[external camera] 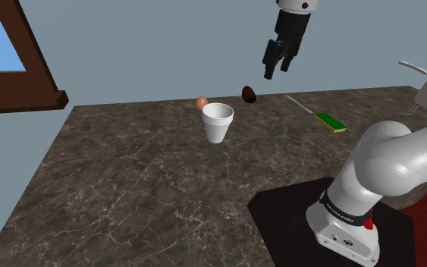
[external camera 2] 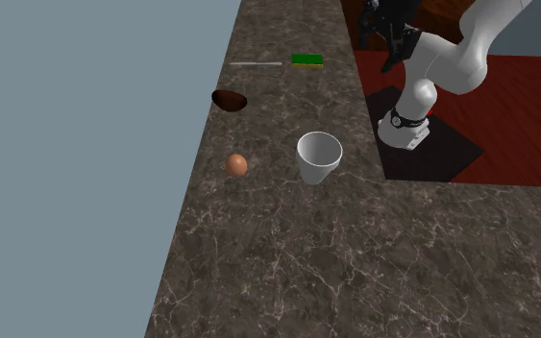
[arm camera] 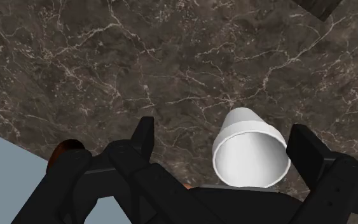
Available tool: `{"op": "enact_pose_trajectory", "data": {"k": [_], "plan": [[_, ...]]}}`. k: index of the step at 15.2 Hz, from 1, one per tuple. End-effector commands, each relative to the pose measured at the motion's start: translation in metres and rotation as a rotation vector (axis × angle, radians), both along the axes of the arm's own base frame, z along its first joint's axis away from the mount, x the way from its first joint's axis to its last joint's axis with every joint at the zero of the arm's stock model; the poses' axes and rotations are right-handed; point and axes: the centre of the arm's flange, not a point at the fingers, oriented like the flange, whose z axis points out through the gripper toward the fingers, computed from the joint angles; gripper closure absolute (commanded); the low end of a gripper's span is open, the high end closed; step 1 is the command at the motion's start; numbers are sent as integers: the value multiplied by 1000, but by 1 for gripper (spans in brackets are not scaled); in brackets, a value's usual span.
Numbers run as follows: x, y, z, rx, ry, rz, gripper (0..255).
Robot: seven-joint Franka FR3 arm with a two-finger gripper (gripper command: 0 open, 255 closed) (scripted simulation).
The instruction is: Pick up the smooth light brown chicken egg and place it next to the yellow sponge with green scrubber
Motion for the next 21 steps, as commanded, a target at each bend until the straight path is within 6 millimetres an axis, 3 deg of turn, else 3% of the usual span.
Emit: {"op": "enact_pose_trajectory", "data": {"k": [1,21], "plan": [[0,0,0,0,0,0,0],[200,-75,-150,213,-83,-227,0]]}}
